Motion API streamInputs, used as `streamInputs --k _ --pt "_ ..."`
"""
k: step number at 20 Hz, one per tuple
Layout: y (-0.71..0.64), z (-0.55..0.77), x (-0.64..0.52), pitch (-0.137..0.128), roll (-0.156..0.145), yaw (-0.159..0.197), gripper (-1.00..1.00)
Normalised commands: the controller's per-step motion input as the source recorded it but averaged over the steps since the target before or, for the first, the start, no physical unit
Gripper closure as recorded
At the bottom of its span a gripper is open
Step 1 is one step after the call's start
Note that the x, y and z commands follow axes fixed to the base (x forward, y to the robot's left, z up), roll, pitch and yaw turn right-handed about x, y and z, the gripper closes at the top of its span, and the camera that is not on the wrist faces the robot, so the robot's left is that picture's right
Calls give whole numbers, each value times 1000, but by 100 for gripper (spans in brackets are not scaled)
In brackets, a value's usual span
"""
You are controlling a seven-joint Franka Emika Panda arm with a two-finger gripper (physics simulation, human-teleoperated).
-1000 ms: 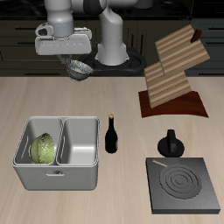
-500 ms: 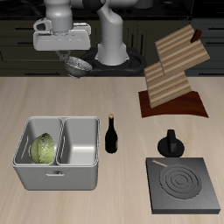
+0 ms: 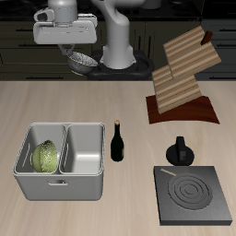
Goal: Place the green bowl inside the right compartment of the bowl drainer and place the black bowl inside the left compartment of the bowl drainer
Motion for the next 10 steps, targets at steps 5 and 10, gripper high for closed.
streamInputs --k 5,10 --pt "-39 278 298 20 -22 -3 100" --pt "-96 221 507 54 -39 -27 100"
